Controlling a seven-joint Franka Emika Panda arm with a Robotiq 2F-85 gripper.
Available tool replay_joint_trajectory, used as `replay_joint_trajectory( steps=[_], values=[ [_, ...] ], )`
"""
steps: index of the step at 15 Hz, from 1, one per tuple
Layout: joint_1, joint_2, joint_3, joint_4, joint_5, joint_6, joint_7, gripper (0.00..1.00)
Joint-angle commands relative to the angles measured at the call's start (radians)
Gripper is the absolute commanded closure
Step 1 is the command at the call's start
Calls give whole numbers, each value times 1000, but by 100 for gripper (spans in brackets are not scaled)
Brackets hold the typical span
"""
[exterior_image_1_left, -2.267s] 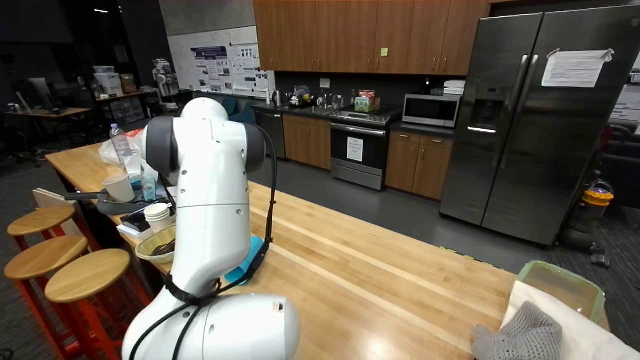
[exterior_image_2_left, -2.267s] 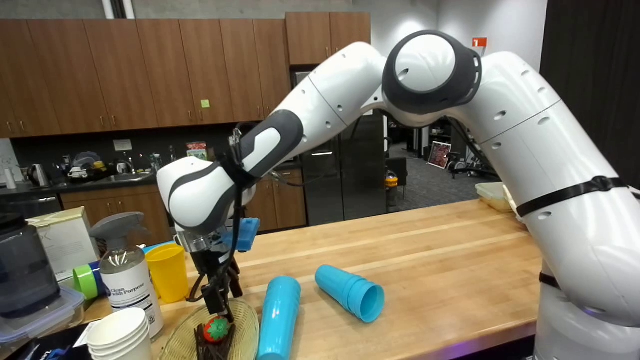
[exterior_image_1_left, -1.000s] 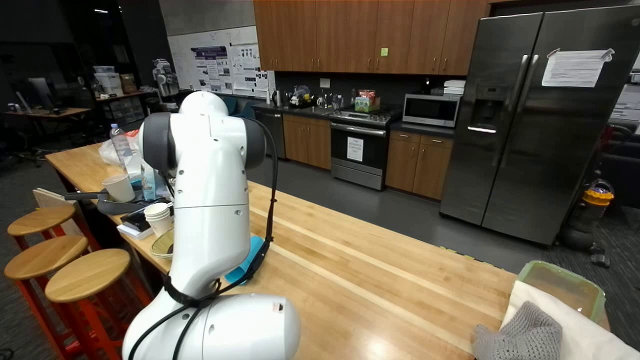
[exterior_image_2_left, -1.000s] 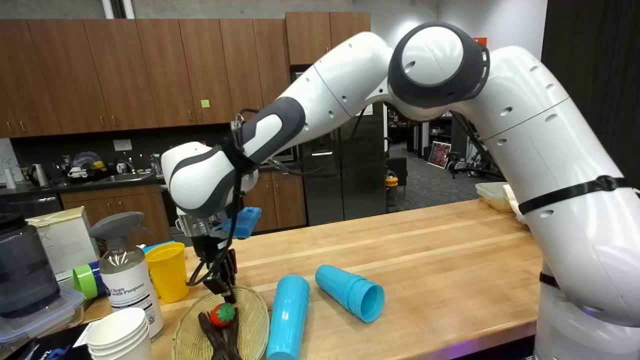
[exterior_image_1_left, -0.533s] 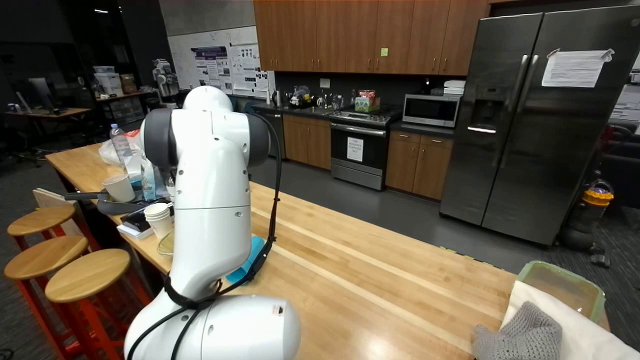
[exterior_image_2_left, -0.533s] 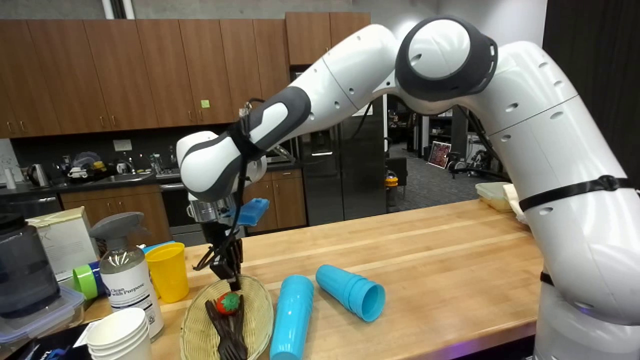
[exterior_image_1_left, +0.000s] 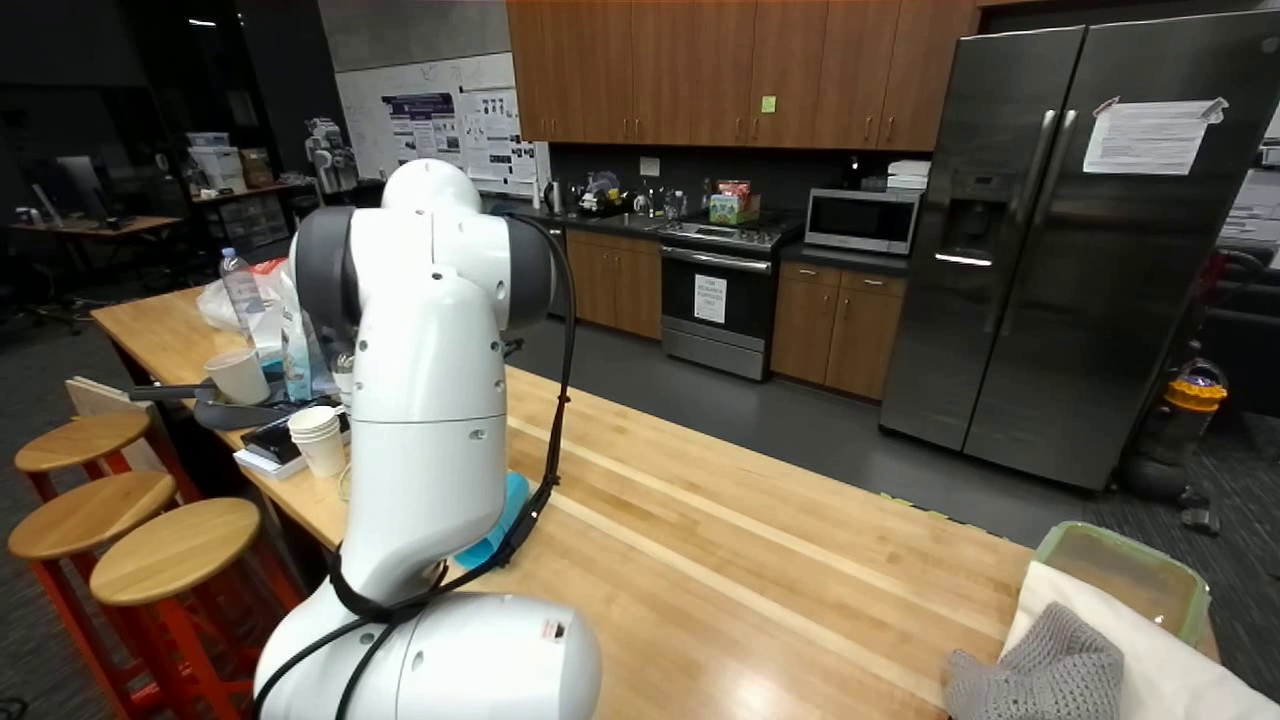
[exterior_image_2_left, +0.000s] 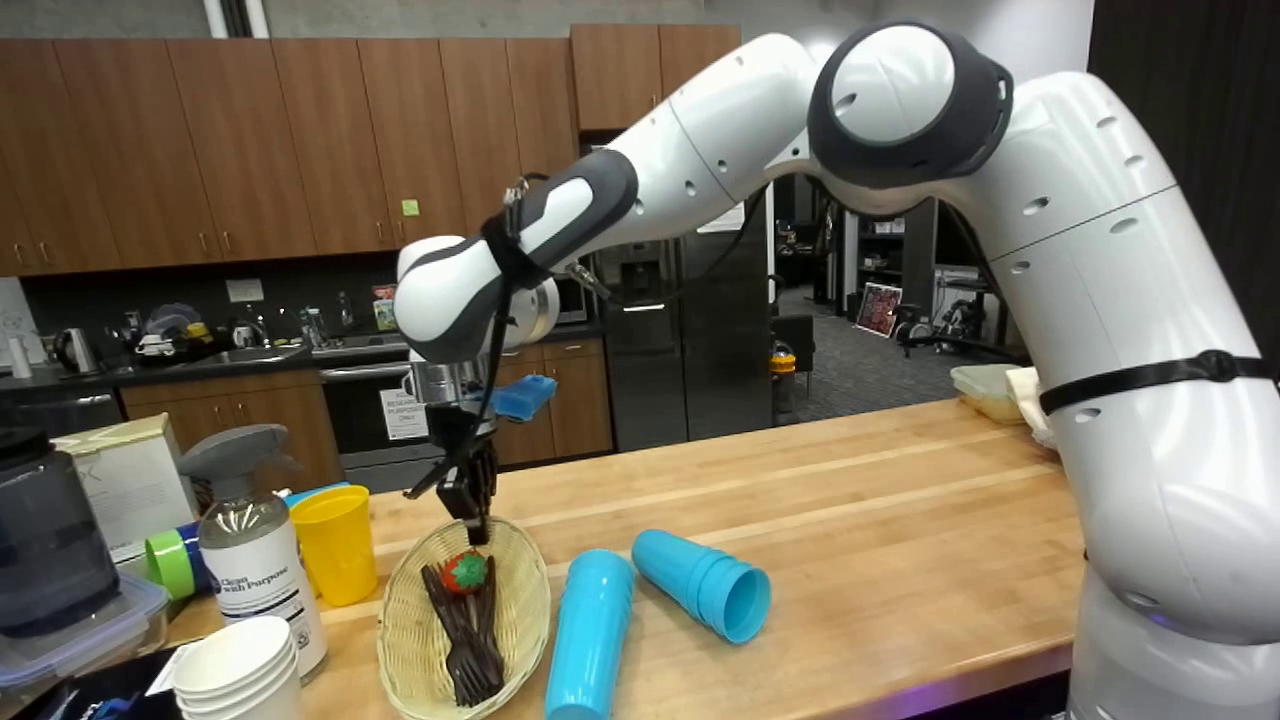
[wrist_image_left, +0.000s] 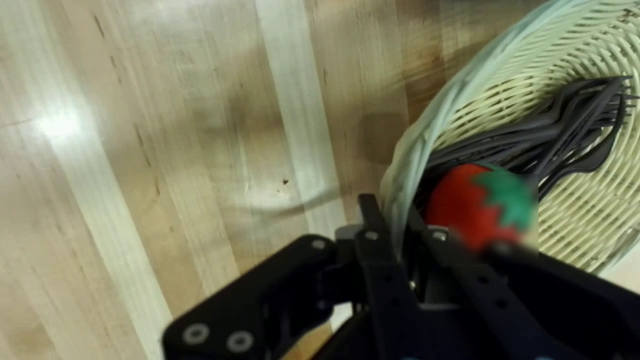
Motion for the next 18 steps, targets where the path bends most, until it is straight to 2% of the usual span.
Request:
replay_joint_trajectory(
  steps=[1,8,18],
  values=[
    [-41,-33,6,-40,45,30,-44,99],
    [-104,-54,3,-95,131,63,-73,99],
    [-226,-209,-27,-246,205,95,-182,99]
  ],
)
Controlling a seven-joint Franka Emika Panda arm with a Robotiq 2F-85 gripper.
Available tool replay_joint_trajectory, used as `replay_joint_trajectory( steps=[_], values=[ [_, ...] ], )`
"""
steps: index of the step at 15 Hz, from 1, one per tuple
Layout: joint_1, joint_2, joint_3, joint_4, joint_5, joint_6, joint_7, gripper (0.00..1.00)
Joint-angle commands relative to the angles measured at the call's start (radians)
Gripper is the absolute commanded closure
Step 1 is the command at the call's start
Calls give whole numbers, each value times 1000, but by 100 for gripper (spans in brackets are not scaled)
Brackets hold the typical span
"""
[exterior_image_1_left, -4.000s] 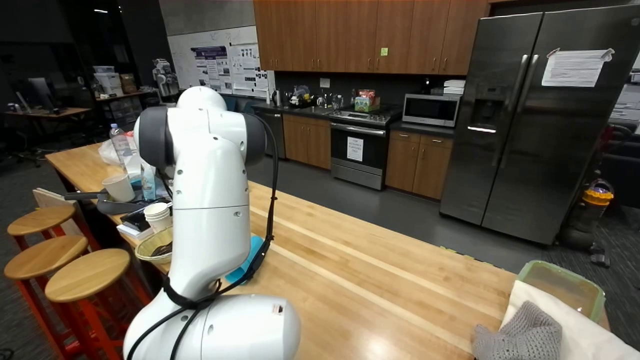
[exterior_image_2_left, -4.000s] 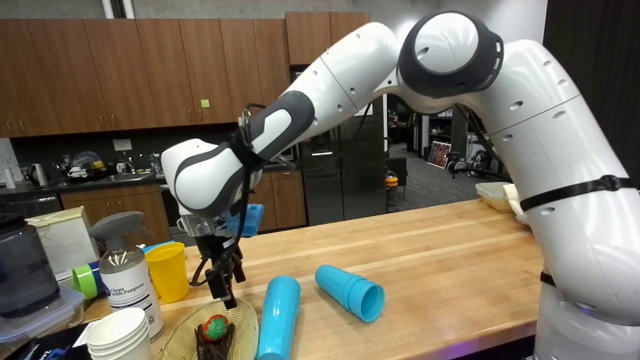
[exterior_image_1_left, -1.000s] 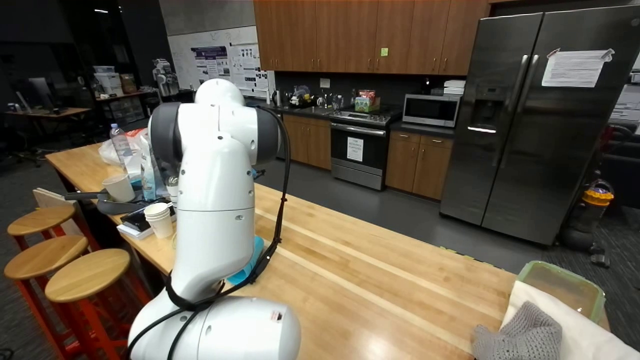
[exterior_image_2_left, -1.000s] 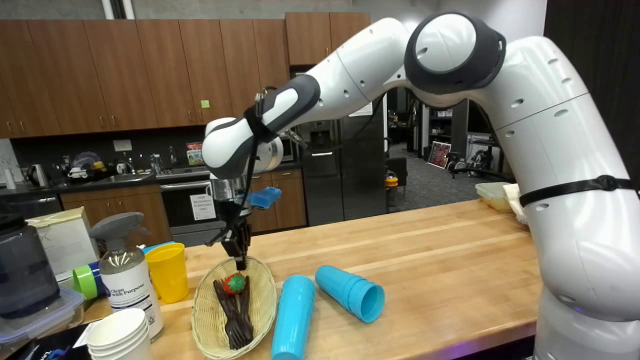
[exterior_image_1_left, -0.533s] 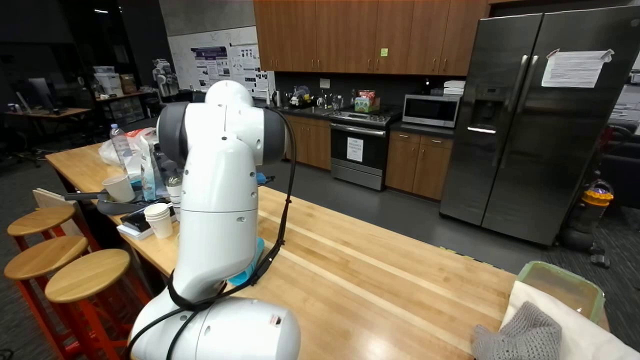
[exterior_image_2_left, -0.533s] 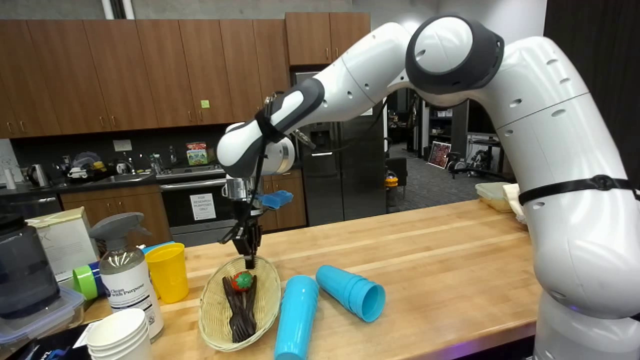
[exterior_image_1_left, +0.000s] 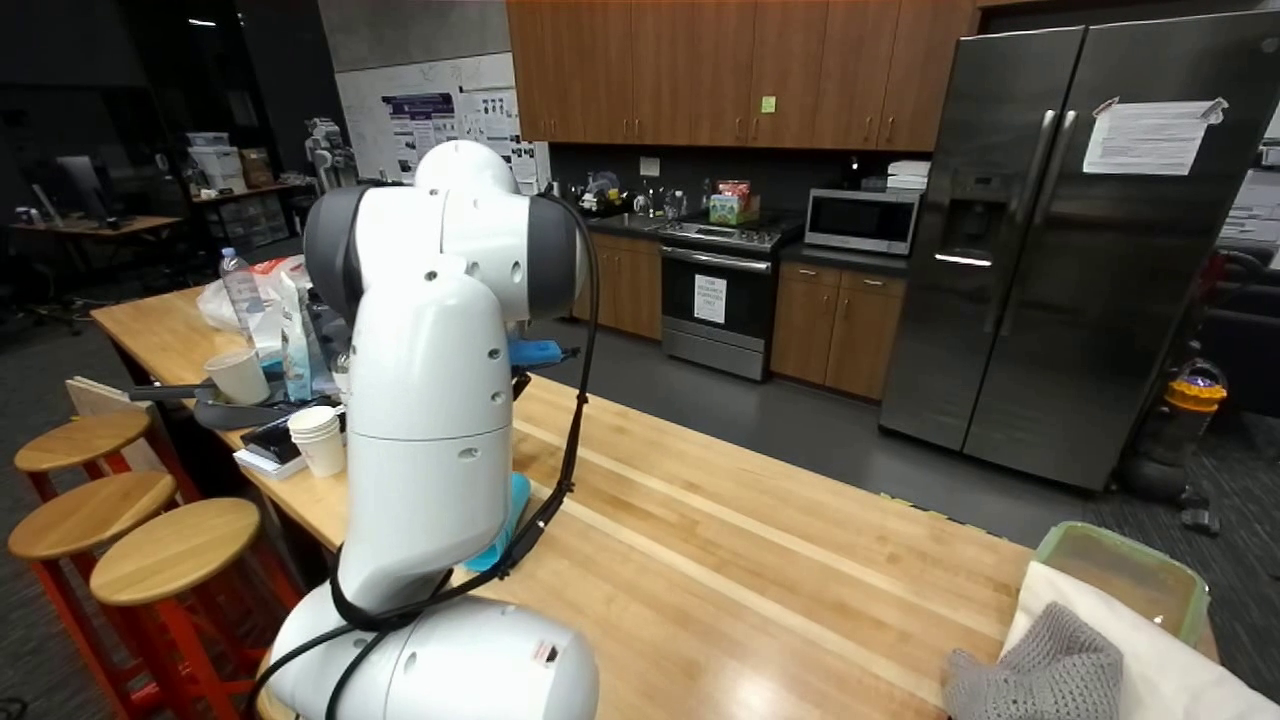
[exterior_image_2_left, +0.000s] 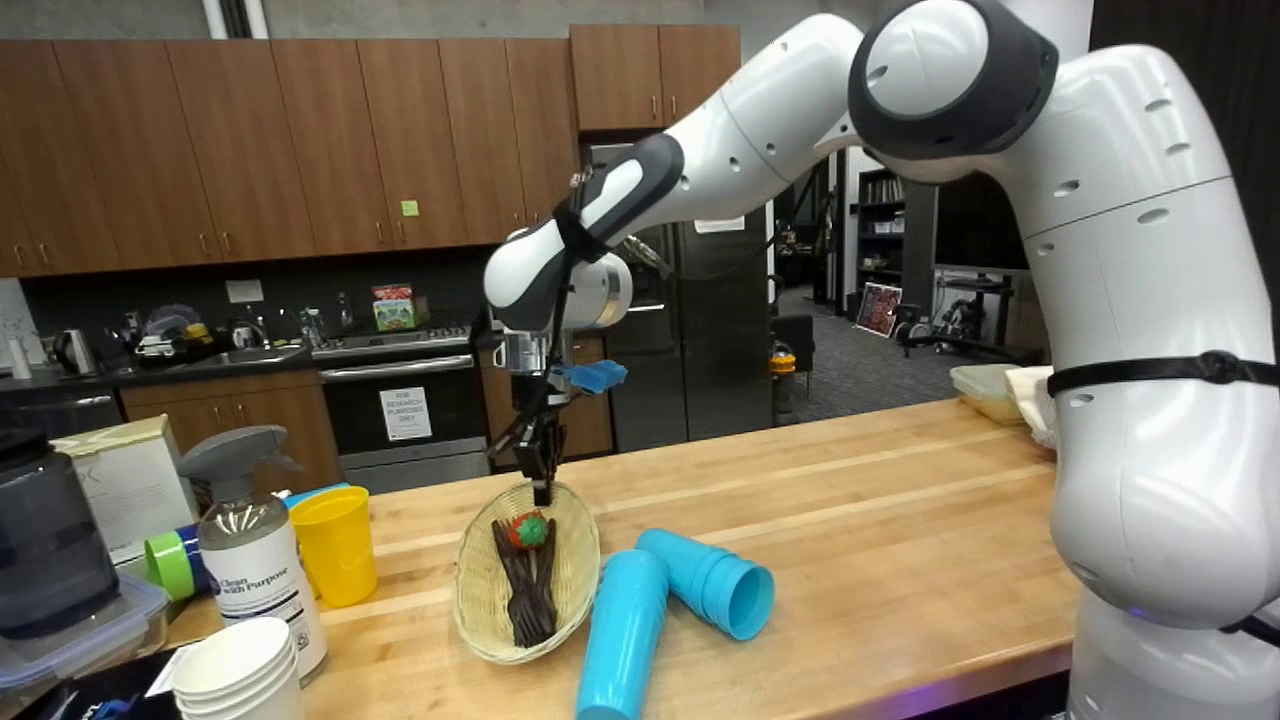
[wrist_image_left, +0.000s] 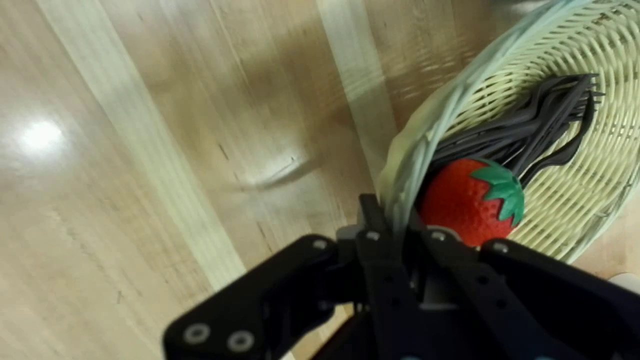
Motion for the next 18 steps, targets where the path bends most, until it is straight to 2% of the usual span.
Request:
replay_joint_trajectory(
  steps=[1,9,18],
  values=[
    [-49,-104,-20,-100,46,27,-67,99],
    [-103,-214,-78,-253,136,74,-159,99],
    [-136,-283,-157,-512,374,217,-326,99]
  ],
)
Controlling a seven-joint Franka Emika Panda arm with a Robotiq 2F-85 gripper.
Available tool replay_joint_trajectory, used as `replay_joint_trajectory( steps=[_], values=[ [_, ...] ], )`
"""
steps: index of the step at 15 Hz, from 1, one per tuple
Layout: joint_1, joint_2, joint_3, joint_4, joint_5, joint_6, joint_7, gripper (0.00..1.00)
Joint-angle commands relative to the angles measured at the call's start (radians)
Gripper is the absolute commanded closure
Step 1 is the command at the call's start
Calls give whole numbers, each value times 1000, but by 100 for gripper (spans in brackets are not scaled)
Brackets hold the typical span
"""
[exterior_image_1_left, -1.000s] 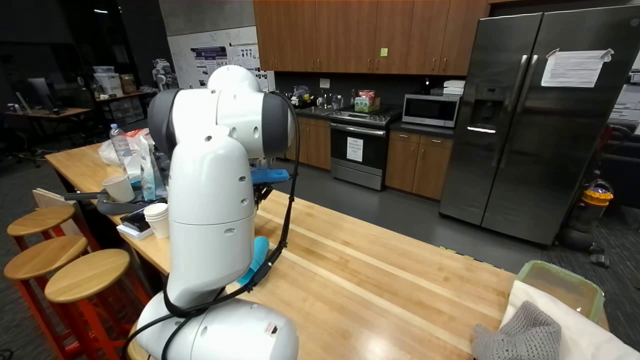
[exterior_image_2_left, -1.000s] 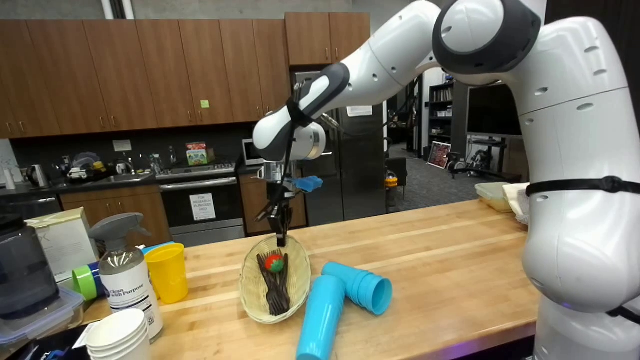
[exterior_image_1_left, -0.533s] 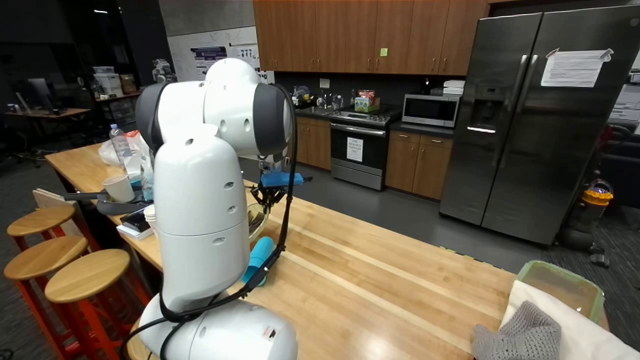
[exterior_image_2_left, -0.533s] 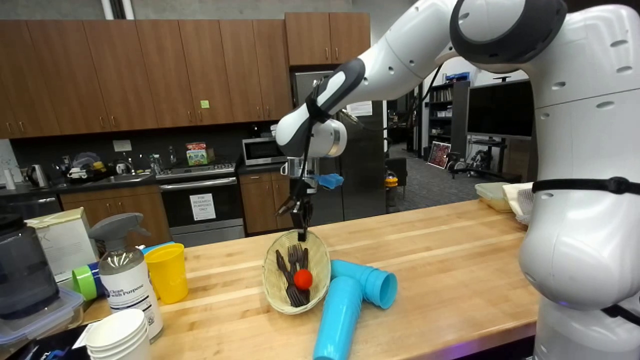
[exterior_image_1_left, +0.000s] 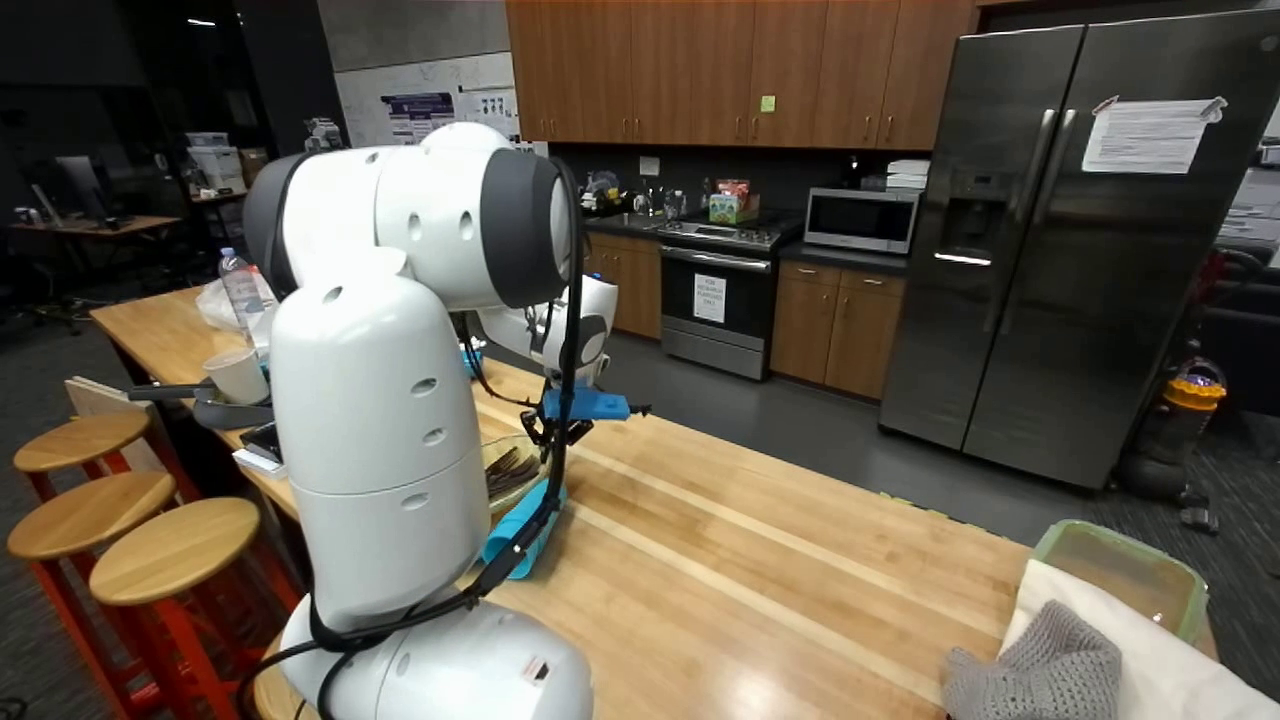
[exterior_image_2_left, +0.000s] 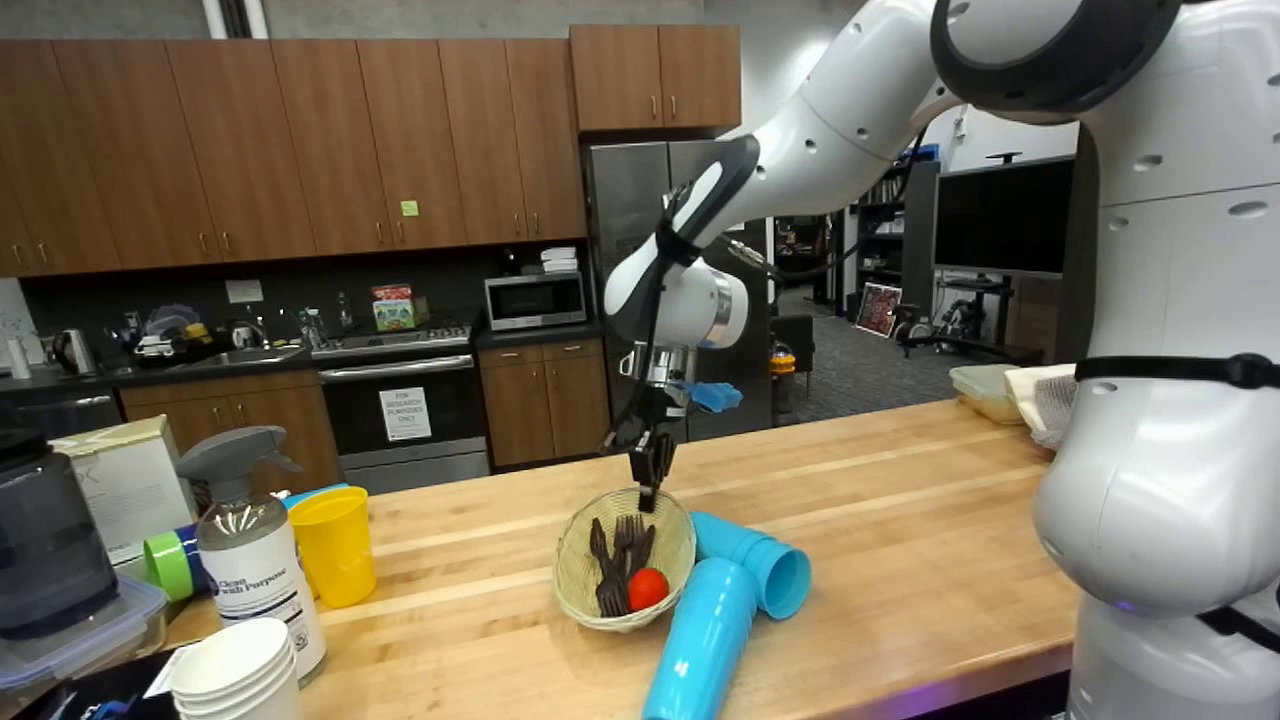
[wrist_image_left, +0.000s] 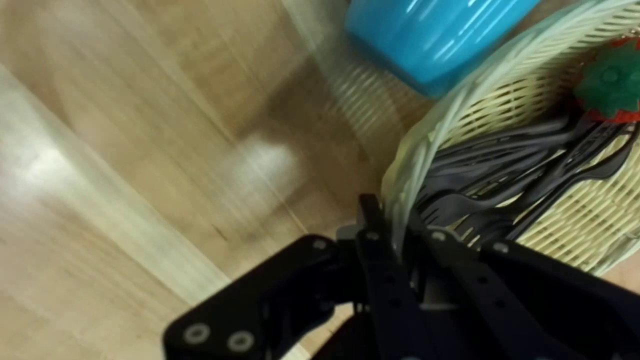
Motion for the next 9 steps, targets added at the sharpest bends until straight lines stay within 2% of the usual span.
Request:
replay_joint_trajectory(
  steps=[1,9],
  values=[
    [-15,-48,-32,-108,83,47,-86,99],
    [-16,-56,-75,-161,143,60,-120,99]
  ],
)
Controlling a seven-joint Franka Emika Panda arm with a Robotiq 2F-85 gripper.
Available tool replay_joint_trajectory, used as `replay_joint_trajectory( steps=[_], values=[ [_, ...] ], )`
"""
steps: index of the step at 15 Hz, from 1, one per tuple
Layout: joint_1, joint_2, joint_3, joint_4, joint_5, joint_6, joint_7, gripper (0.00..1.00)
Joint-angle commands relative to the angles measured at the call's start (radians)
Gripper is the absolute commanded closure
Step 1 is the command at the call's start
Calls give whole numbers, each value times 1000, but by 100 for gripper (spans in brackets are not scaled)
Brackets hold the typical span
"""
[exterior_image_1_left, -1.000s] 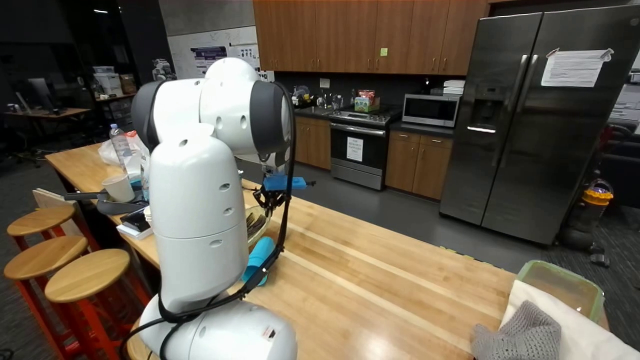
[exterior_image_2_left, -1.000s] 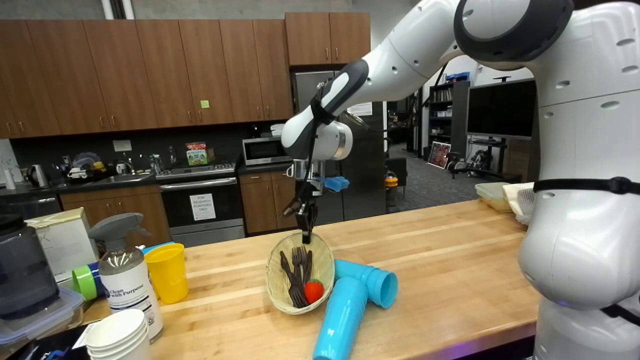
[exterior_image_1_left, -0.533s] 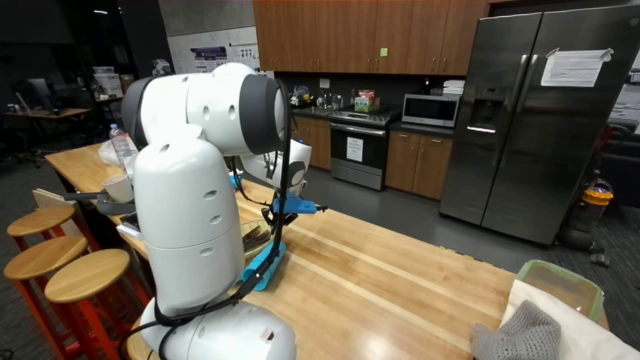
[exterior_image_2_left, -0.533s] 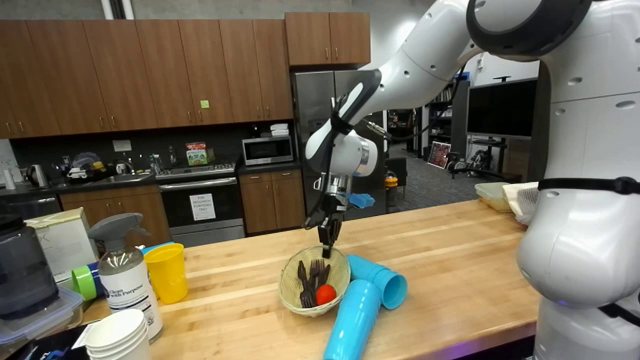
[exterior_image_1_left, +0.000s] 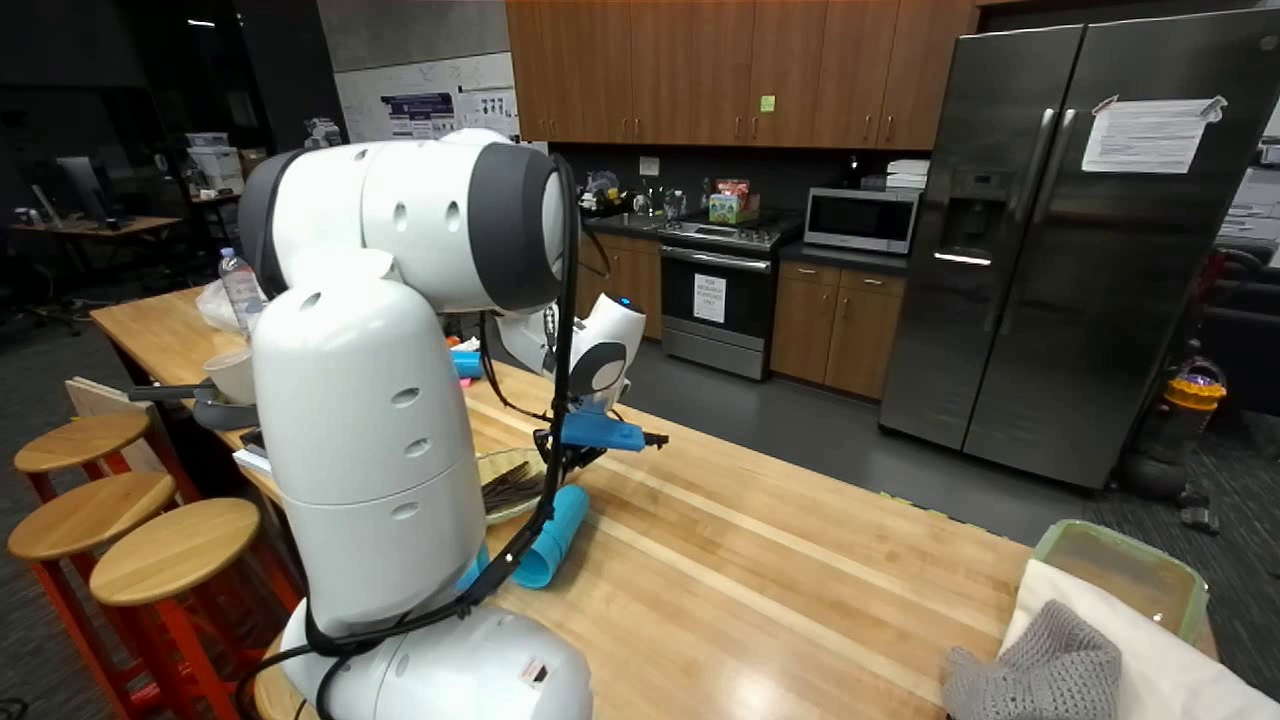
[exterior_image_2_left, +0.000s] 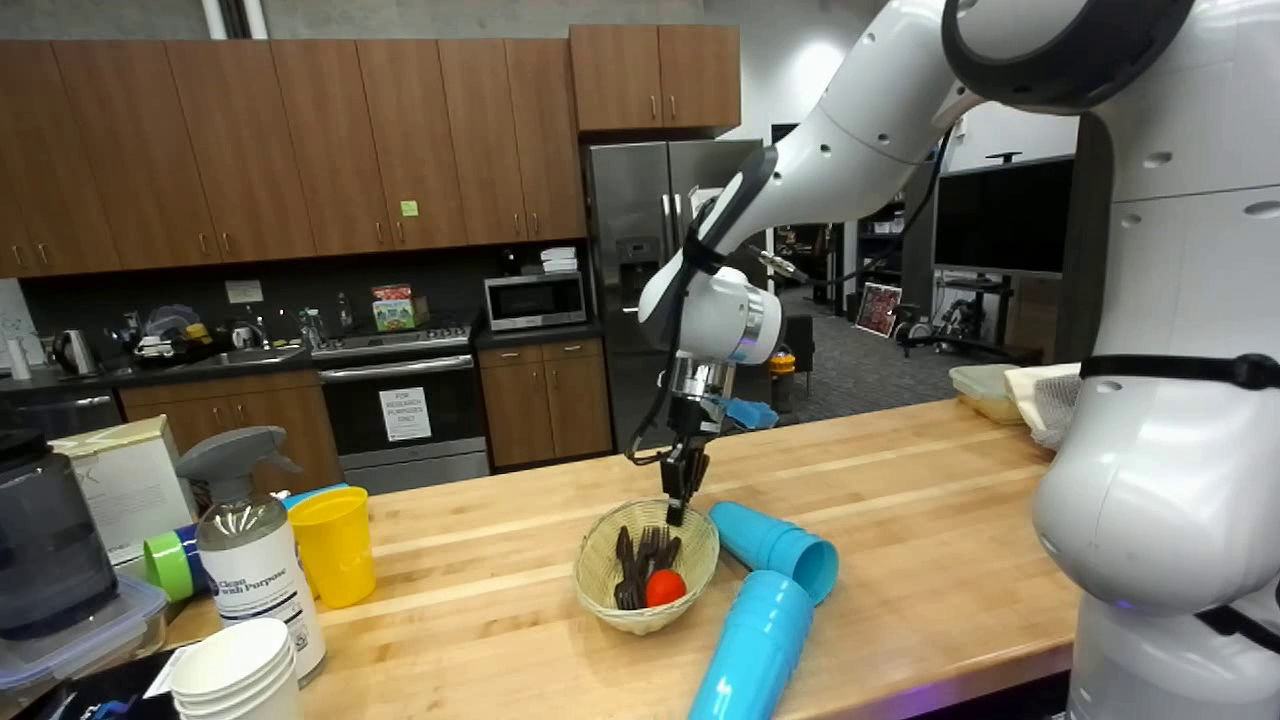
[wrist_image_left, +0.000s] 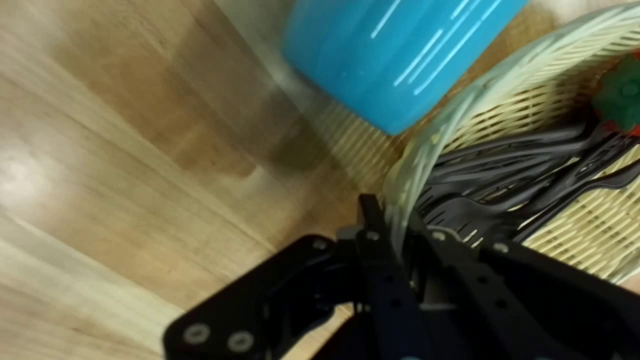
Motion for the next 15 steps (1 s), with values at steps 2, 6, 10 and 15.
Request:
replay_joint_trajectory(
  steps=[2,6,10,15],
  values=[
    [5,-6,-11,-6,1,-2,1,93],
    [3,-5,-16,-26,1,14,0,70],
    [3,-5,-16,-29,1,15,0,69],
    [3,-5,-16,-29,1,15,0,44]
  ],
)
